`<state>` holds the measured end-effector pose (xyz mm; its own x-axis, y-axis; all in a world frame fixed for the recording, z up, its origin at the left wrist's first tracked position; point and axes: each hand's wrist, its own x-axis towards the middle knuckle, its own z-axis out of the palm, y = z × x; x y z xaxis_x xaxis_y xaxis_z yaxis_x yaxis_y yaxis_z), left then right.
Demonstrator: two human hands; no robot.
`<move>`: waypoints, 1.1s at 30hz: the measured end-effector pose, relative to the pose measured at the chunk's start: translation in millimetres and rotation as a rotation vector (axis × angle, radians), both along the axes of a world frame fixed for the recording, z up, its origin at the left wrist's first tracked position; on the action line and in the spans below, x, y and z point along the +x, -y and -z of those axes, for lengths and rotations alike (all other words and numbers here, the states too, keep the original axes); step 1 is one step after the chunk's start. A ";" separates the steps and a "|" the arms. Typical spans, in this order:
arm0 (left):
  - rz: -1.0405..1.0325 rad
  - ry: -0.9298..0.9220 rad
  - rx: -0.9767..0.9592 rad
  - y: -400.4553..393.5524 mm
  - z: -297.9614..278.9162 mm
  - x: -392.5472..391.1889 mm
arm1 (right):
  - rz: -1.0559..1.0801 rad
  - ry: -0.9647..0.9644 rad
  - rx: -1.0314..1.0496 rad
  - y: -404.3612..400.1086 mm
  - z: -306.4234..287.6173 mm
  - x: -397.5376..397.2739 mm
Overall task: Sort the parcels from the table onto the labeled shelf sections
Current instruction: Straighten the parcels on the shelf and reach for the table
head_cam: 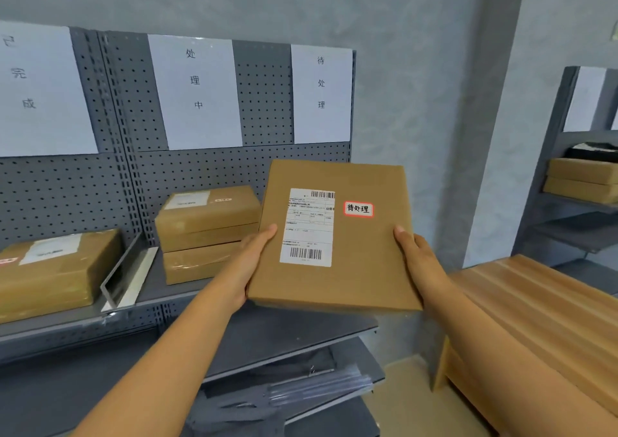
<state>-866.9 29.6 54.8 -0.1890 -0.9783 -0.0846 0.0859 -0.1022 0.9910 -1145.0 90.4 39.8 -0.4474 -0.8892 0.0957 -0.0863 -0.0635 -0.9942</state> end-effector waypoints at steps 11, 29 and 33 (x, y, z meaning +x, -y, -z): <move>0.017 0.096 -0.062 160.1 7.8 -93.6 | -0.100 0.076 0.065 169.0 12.2 -99.3; -0.206 0.054 0.113 277.3 -2.7 -168.2 | -0.513 0.034 0.240 357.8 -20.7 -179.3; -0.272 0.047 0.152 288.7 6.1 -177.7 | -0.556 0.046 0.323 380.1 -15.8 -184.9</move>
